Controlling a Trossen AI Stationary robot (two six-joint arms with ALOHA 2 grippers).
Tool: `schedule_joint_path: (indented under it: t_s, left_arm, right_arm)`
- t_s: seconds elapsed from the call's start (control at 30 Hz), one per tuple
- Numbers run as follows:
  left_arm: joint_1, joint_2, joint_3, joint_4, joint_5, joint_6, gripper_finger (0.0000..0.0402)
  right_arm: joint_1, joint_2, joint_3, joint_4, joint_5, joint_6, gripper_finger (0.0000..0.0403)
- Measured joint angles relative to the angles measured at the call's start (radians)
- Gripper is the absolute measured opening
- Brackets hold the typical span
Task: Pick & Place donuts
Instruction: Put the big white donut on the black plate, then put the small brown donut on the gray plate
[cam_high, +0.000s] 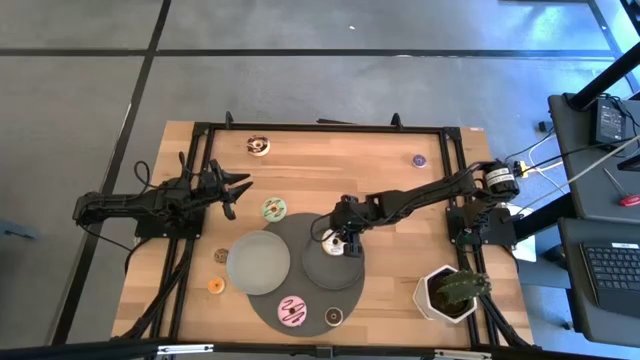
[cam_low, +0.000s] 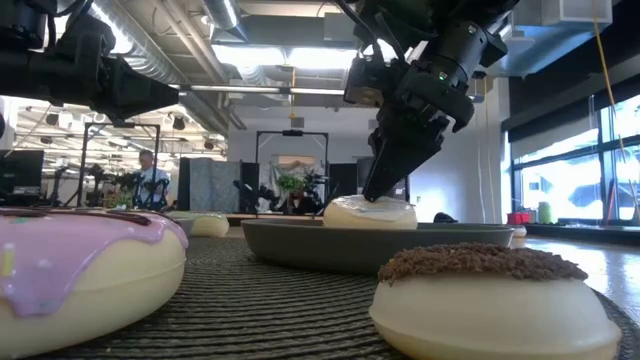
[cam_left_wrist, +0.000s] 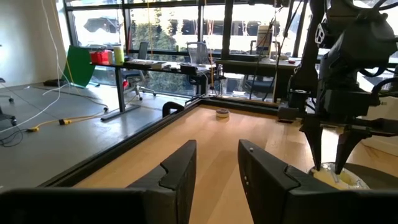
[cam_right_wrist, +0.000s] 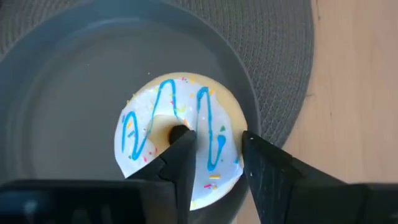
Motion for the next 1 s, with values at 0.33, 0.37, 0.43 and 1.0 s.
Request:
schedule_joint_path:
  t_s: [0.33,0.37,0.43,1.0]
  left_arm:
    - [0.000,0.000,0.000,0.000,0.000,0.000,0.0116]
    - [0.000,0.000,0.000,0.000,0.000,0.000,0.0116]
    - [0.000,0.000,0.000,0.000,0.000,0.000,0.0115]
    - [-0.001,0.000,0.000,0.032,0.003,0.049,0.0112]
  right_arm:
    - [-0.004,-0.021,0.000,-0.014,0.000,-0.007,0.0132]
    - [-0.005,-0.021,0.000,-0.024,0.000,-0.010,0.0132]
    - [-0.005,-0.021,0.000,-0.044,0.001,-0.023,0.0132]
    - [-0.197,-0.536,-0.295,-0.066,0.040,-0.006,0.0132]
